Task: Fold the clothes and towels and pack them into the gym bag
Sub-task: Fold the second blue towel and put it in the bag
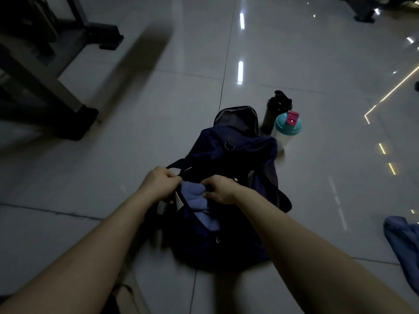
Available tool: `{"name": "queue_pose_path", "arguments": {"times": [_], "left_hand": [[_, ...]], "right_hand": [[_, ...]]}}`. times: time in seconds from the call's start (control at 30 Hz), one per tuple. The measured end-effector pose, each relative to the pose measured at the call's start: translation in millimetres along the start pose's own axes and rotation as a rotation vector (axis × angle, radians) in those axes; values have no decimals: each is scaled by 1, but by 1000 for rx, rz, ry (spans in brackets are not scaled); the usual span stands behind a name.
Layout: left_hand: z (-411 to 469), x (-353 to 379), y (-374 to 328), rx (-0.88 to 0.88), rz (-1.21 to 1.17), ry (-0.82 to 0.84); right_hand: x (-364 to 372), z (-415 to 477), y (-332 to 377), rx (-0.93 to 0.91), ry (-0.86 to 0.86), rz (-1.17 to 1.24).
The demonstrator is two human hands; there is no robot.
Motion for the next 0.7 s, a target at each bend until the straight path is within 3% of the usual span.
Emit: {"name": "queue_pose_path", "arguments": {"times": [0.07,0.13,0.2,0.3,0.4,0.57,0.63,0.7], "left_hand": [[-1,-6,-8,83,181,-130],[-2,-9,-14,118,234,-221],[-2,-8,-17,130,221,-245],[2,-6,-18,134,226,-201],[1,-9,-19,166,228,-176],[-22,-7,-27,278,70,-279],[-28,10,-27,259,35,-234],[-25,29,-21,197,68,-174]], "right_hand": [[-3,-1,-5,56,-139,-232],[-17,-14,7,58,-393,-416],[-16,-30,20,-15,-547,-376],[11,-45,35,-130,-420,-267],[27,-64,38,-111,-270,-271],[39,-67,36,-35,-10,83],[34,-72,31,-38,-19,222],[16,-82,20,-18,-136,289]]}}
Point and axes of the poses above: each hand's wrist, its own z-axis towards the middle knuckle, its own x-axis out of the palm, y = z × x, the point moved 9 cm from there along z, towards the middle knuckle, and after that the axes turned 3 degrees about -y, right-handed, at the moved point
